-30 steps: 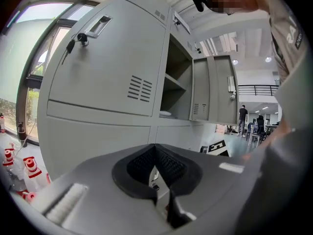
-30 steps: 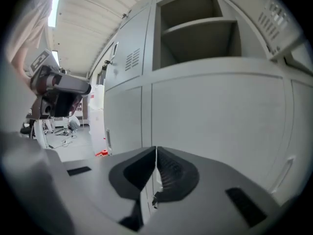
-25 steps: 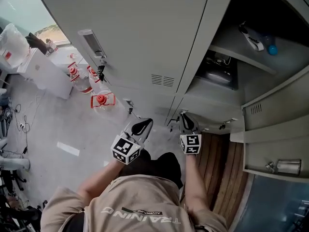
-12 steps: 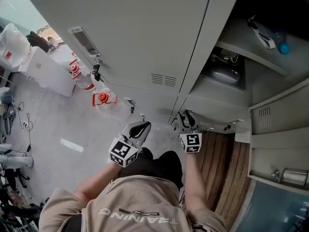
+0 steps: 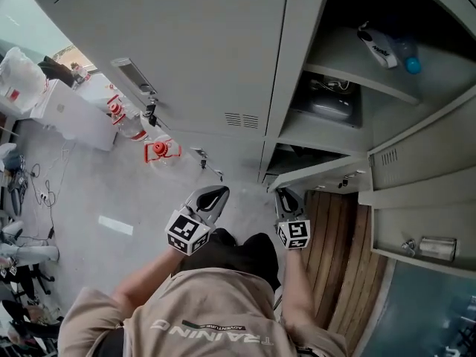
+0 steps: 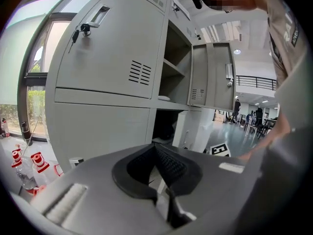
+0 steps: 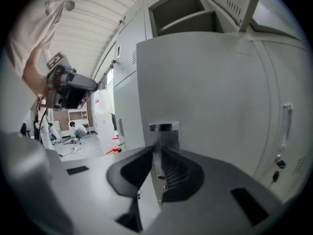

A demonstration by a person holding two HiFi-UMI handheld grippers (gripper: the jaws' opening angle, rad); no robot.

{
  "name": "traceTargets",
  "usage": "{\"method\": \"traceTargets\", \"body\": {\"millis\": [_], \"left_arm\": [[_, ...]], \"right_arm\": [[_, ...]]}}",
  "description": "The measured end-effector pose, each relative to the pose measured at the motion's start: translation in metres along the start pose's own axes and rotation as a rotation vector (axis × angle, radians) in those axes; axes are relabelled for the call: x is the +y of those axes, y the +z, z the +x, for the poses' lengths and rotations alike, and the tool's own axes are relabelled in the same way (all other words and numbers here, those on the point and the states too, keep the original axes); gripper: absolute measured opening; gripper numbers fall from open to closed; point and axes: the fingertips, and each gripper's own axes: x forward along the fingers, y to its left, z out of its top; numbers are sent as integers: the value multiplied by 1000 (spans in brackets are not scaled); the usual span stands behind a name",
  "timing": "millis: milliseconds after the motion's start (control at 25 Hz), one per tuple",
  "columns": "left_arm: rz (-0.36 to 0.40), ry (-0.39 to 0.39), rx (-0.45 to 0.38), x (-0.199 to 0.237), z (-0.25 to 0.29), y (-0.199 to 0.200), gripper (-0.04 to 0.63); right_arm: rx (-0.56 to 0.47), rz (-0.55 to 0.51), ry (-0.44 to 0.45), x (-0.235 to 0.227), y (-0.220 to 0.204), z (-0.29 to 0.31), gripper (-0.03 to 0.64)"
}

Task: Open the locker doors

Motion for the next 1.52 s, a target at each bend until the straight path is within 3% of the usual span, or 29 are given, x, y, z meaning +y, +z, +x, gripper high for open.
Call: {"method": "traceTargets", "body": {"millis": [120,480,760,960,1280,1520], "left_arm": [[18,-51,20,-21,-1,12,6],[28,-177,19,-90,-4,55,6],[26,-222,12,-126,-15,82,6],[33,-221,-29,-133,-26,97,6],[12,-195,-101,-129,-46,103,6],[-4,-102,-128,-136,-67,100,6]], "right_arm": [[40,21,-33,4,-13,-47,51],[108,125,-264,-11,-26,-177,44],[114,135,-361,-21,-1,-239,44],[53,160,-403,-19,36,-257,44],[-70,141,-362,13,124,-239,40],[-131,74,-242,43,177,-233,38]]}}
